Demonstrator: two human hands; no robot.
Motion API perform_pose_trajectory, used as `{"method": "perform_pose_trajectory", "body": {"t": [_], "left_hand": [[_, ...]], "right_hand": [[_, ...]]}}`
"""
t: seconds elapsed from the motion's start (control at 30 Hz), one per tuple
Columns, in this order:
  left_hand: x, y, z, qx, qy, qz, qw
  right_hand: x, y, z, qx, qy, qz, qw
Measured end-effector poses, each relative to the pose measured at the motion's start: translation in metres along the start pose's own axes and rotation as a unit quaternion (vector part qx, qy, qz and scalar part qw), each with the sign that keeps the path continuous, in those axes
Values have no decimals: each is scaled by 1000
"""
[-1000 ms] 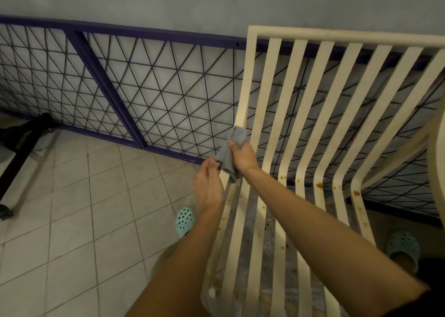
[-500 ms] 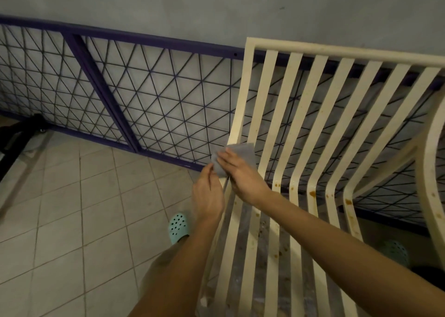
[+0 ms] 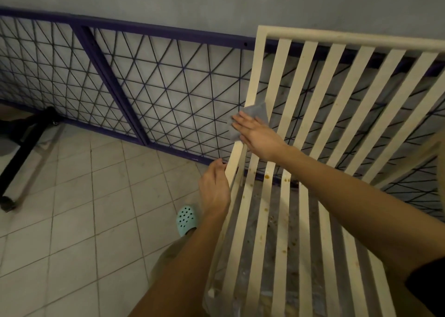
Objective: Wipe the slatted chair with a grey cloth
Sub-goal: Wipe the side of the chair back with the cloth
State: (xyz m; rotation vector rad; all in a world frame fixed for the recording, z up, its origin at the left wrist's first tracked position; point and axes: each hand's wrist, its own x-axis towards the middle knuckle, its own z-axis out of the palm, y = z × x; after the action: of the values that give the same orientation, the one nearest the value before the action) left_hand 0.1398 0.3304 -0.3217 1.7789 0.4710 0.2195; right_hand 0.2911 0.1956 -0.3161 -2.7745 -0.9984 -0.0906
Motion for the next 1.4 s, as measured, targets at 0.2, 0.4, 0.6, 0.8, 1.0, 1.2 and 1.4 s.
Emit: {"method": "perform_pose_trajectory", "body": {"t": [0.2,0.4,0.6,0.8,1.0,1.2,1.4], "left_hand": [[4,-5,0,-6,7,11,1000],[8,-10,1,-24,40,45,998],[10,-10,-1,-151,94,-15,984],[17,-16,-11,-214,98,-103,966],[-14,-18,-32,-198,34,-78,977],[-56,-35,-57,-156,-4,-49,987],[-82,-65,-77,-110,-36,-34,993]], "right_hand": [[-16,-38,32,78,50,75,993],[-53,-87,54,203,93,102,969],[-88,-120,56,237,80,91,964],[-114,-157,57,250,67,86,962],[-132,-175,53,243,63,75,965],[-151,-195,48,243,56,55,967],[-170,-223,25,288,58,54,954]]}}
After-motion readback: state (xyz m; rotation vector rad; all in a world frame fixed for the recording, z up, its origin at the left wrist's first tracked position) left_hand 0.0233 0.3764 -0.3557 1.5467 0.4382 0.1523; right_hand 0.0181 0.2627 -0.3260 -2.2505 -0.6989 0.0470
